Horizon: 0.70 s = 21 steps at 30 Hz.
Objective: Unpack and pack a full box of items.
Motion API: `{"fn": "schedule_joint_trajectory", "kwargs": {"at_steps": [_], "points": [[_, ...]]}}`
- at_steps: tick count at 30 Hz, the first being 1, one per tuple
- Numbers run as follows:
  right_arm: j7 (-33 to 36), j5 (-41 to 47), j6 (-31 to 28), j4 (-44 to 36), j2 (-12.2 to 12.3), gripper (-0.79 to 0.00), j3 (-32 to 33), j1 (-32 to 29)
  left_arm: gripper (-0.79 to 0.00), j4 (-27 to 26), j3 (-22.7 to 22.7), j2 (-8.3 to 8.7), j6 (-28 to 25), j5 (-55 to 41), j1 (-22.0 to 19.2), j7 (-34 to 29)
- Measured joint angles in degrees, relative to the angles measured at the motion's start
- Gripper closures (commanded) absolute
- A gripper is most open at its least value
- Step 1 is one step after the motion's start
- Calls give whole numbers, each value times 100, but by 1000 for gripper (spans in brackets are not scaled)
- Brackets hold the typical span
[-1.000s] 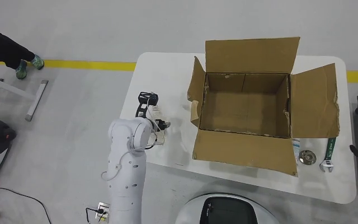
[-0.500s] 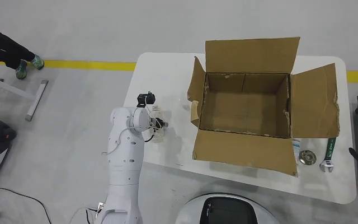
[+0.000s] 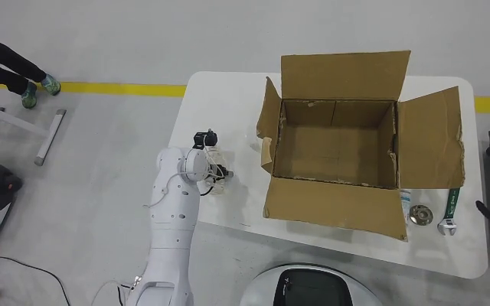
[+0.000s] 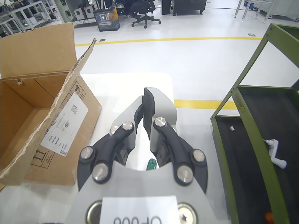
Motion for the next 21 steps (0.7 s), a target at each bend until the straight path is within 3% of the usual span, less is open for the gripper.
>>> {"fn": "schedule_joint_trajectory", "kwargs": {"at_steps": [3,9,14,18,21], "points": [[9,-13,-2,-4,-9,-25,0,6,0,44,23,14,70,-5,-11,-6],[20,-42,-4,-16,-27,-15,1,10,0,82,28,49,91,-96,-42,4],[45,12,18,-105,-44,-6,56,7,0,-192,-44,101,33,-179,-9,-11],[51,169,50,-208,-58,0,137,44,0,-730,-90,148,72,-111,92,-121],[20,416,84,-357,-74,0,246,85,0,-1471,-215,173,131,-401,164,-408]]}}
